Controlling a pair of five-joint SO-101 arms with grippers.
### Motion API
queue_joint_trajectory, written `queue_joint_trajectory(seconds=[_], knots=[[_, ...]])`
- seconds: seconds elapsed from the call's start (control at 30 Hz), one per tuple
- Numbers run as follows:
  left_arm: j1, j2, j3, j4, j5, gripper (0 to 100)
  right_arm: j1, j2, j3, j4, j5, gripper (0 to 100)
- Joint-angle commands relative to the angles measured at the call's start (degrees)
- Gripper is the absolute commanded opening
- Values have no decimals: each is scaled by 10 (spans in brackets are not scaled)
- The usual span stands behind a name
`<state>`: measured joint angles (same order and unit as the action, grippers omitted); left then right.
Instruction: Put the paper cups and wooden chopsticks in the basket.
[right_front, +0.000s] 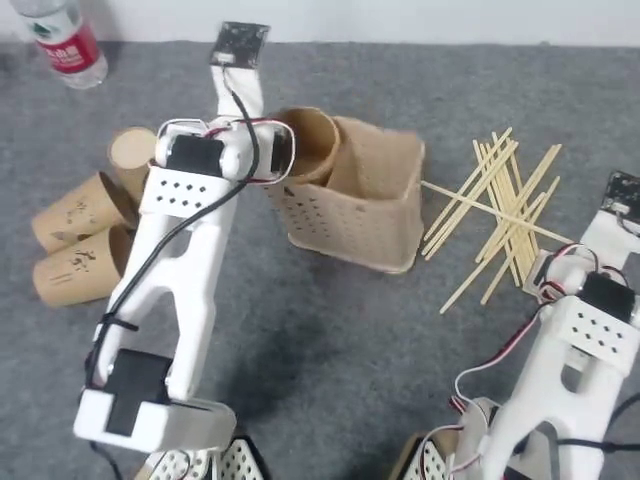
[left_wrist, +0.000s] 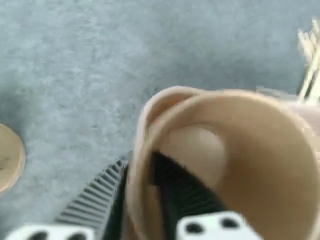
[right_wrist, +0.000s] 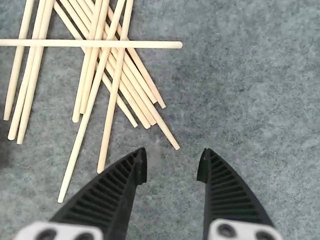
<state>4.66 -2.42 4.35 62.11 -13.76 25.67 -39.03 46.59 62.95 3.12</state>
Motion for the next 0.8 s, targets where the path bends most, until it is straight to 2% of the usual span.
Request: queue_joint_trajectory(seconds=[0.0, 0.2, 0.53, 0.77], knots=[[-32, -12, -13, 14, -18, 12, 4, 1, -3, -12, 5, 180], [-55, -50, -49, 48, -20, 12, 4, 1, -3, -12, 5, 180], [-1, -64, -120, 140, -36, 12, 4, 1, -3, -9, 5, 180], [-4, -64, -120, 163, -34, 13, 4, 1, -2, -8, 5, 180]])
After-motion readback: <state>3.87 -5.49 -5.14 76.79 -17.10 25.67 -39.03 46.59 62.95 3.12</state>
